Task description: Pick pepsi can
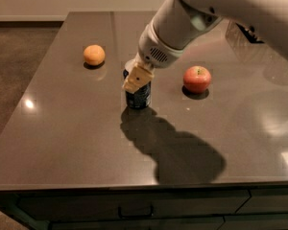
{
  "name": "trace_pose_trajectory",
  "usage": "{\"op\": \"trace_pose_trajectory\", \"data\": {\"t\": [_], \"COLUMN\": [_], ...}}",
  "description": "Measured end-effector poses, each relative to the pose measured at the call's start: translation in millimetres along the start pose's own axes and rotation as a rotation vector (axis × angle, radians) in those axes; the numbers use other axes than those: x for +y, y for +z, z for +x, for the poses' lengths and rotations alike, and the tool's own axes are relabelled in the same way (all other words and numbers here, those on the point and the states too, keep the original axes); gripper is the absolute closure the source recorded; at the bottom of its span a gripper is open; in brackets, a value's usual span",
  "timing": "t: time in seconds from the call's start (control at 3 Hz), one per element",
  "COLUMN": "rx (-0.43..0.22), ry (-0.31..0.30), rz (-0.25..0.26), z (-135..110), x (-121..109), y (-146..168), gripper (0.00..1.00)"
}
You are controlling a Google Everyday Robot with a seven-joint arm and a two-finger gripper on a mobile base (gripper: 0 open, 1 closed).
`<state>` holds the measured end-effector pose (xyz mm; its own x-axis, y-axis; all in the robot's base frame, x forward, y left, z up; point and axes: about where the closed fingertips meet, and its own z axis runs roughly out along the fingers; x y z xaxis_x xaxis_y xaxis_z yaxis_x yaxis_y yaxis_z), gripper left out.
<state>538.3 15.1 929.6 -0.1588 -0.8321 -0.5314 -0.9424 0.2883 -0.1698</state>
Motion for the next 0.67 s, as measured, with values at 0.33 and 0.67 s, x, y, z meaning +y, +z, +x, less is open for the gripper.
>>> {"op": "trace_pose_trajectory", "data": {"t": [0.33,0.67], "rx": [-0.049,-0.101], "ry": [-0.045,-0.112], "rz": [-0.034,-0.061], "z": [-17.6,-41.5], "x": [-9.6,-17.3], "y": [-34.1,-76.2], "gripper": [1.0,1.0]}}
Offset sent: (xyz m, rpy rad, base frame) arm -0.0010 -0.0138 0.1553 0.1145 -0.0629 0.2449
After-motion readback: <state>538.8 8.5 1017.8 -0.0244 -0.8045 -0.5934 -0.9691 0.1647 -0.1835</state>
